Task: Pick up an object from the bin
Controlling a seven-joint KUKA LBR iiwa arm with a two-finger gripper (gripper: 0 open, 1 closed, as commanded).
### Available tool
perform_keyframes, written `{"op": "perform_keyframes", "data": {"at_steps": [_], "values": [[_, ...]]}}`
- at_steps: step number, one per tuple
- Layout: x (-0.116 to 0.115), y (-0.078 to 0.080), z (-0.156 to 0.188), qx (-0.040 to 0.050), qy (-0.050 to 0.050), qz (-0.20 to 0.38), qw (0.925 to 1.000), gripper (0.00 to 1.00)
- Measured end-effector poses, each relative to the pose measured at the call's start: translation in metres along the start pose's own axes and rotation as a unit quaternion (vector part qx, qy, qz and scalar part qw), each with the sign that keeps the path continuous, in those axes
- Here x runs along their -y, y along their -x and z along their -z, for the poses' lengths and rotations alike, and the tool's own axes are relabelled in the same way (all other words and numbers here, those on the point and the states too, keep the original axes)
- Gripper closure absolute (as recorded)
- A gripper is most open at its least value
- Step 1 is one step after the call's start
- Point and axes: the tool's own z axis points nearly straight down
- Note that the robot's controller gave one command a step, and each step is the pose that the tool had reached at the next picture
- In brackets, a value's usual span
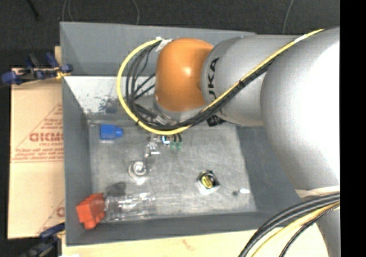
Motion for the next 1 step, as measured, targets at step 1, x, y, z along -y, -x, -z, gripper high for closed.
{"op": "perform_keyframes", "data": {"at_steps": [1], "values": [[0.0009, -0.036, -0.0559, 0.0002, -0.001, 0.1, 0.995, 0.0]]}}
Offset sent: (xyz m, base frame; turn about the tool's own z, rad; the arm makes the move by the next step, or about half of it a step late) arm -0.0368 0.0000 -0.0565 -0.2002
